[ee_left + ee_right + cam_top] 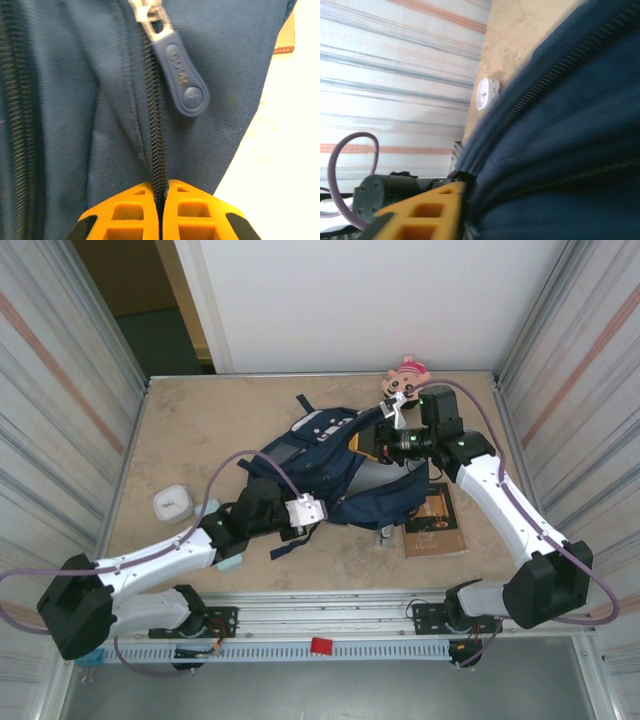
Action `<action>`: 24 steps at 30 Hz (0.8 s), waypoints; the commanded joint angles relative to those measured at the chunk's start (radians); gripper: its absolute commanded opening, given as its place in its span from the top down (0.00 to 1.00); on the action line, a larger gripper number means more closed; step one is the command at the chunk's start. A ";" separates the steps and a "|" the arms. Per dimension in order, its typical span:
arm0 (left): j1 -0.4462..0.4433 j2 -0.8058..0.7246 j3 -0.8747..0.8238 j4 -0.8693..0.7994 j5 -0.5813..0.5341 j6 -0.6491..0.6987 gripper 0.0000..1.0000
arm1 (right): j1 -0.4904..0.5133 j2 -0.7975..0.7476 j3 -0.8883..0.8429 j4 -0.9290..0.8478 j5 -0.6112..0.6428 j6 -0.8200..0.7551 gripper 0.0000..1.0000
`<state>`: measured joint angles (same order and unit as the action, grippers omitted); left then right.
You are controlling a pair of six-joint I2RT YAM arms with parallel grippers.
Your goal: Pack the student bag
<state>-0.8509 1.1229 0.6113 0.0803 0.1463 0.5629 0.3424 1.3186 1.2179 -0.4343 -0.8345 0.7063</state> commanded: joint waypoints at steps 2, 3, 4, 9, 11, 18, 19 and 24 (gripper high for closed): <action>0.013 -0.042 -0.005 -0.060 0.067 -0.144 1.00 | -0.016 -0.096 0.037 -0.152 0.132 -0.137 0.54; 0.012 -0.040 -0.001 -0.060 0.087 -0.165 1.00 | -0.016 -0.116 0.008 -0.181 0.145 -0.146 0.51; 0.012 -0.037 -0.002 -0.058 0.105 -0.178 1.00 | -0.016 -0.138 -0.028 -0.191 0.143 -0.143 0.49; 0.012 -0.018 -0.014 -0.020 0.124 -0.210 1.00 | 0.003 -0.278 -0.222 -0.143 0.190 -0.013 0.45; 0.013 -0.005 0.003 -0.032 0.128 -0.219 1.00 | 0.033 -0.340 -0.223 -0.245 0.350 -0.041 0.44; 0.021 0.046 0.072 -0.080 0.191 -0.301 1.00 | 0.095 -0.462 -0.179 -0.589 0.740 -0.012 0.44; 0.022 0.052 0.077 -0.083 0.205 -0.315 1.00 | 0.103 -0.469 -0.173 -0.618 0.769 0.006 0.44; 0.021 0.058 0.092 -0.095 0.243 -0.384 1.00 | 0.251 -0.522 -0.157 -0.562 0.737 0.028 0.50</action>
<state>-0.8371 1.1900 0.6529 -0.0364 0.3229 0.2588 0.5087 0.8272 1.0252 -0.9791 -0.1455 0.6987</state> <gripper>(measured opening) 0.064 0.506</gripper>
